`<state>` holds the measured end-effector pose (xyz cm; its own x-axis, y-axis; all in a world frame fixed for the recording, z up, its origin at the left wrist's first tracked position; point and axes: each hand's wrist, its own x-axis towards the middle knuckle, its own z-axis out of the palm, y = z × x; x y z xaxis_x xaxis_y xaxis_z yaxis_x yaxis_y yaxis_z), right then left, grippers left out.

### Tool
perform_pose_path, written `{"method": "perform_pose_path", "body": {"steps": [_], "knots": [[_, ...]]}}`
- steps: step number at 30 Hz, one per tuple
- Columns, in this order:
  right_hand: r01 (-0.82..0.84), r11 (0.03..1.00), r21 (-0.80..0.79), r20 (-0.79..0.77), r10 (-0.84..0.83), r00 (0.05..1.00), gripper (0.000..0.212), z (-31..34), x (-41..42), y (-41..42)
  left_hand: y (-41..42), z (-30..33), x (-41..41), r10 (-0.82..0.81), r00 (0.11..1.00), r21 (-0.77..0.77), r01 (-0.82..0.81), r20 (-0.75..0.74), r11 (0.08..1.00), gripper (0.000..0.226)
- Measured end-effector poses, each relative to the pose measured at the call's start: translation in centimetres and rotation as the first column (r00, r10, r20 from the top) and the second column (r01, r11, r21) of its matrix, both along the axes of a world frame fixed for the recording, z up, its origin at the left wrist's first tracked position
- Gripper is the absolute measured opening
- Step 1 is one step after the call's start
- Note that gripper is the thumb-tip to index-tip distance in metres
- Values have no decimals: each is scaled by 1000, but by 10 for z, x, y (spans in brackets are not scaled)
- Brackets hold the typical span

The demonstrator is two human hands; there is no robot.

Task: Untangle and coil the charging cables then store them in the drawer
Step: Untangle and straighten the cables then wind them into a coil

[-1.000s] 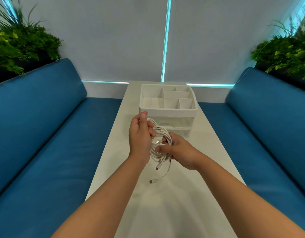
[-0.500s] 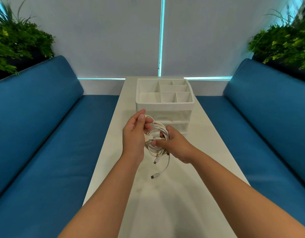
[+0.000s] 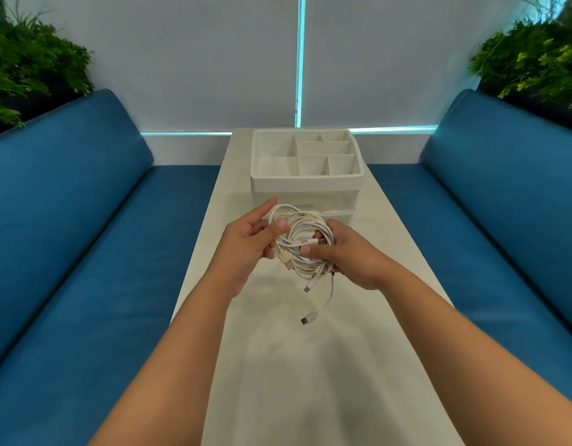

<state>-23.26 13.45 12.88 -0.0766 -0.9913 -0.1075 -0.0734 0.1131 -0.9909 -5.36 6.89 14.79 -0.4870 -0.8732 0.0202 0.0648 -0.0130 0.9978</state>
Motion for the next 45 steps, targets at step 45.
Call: {"method": "perform_pose_path", "body": {"steps": [45], "knots": [[242, 962, -127, -76, -253, 964, 6, 13, 15, -2, 20, -22, -22, 212, 969, -162, -231, -125, 959, 22]]}}
